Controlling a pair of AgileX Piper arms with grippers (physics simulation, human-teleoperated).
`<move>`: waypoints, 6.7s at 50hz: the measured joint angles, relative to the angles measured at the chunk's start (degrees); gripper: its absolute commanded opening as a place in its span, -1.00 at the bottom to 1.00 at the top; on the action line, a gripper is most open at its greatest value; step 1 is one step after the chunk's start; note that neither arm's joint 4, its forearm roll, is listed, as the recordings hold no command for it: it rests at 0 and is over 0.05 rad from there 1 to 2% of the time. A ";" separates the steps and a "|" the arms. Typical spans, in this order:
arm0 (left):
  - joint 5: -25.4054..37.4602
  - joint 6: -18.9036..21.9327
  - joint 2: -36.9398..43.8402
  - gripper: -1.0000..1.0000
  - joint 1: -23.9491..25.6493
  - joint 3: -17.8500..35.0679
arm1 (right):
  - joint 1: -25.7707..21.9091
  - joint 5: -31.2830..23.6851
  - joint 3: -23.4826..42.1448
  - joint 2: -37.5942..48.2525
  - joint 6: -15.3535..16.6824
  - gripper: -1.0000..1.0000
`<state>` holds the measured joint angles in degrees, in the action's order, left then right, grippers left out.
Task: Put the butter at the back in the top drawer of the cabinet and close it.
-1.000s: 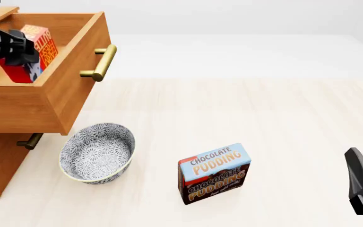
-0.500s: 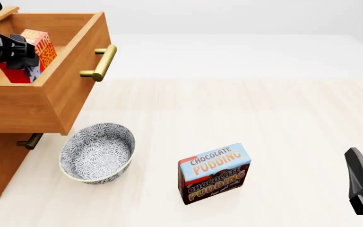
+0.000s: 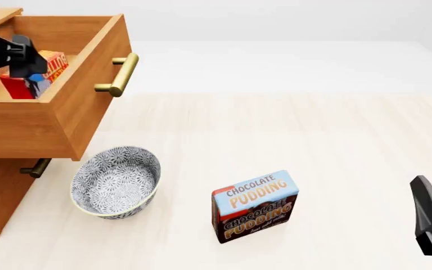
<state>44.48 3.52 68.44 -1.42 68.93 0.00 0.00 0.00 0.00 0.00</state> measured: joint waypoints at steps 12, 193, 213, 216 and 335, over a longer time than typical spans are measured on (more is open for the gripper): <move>1.87 0.07 -2.34 1.00 1.03 2.74 | 0.00 0.00 0.00 0.00 0.00 1.00; -26.87 -14.94 14.52 1.00 25.88 -5.58 | 0.00 0.00 0.00 0.00 0.00 1.00; -27.14 -14.95 12.84 1.00 23.04 -7.48 | 0.00 0.00 0.00 0.00 0.00 1.00; -27.20 -15.02 12.64 1.00 22.61 -7.74 | 0.00 0.00 0.00 0.00 0.00 1.00; -30.44 -19.66 2.65 1.00 4.68 -19.94 | 0.00 0.00 0.00 0.00 0.00 1.00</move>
<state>14.04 -16.14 71.09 3.26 48.99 0.00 0.00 0.00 0.00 0.00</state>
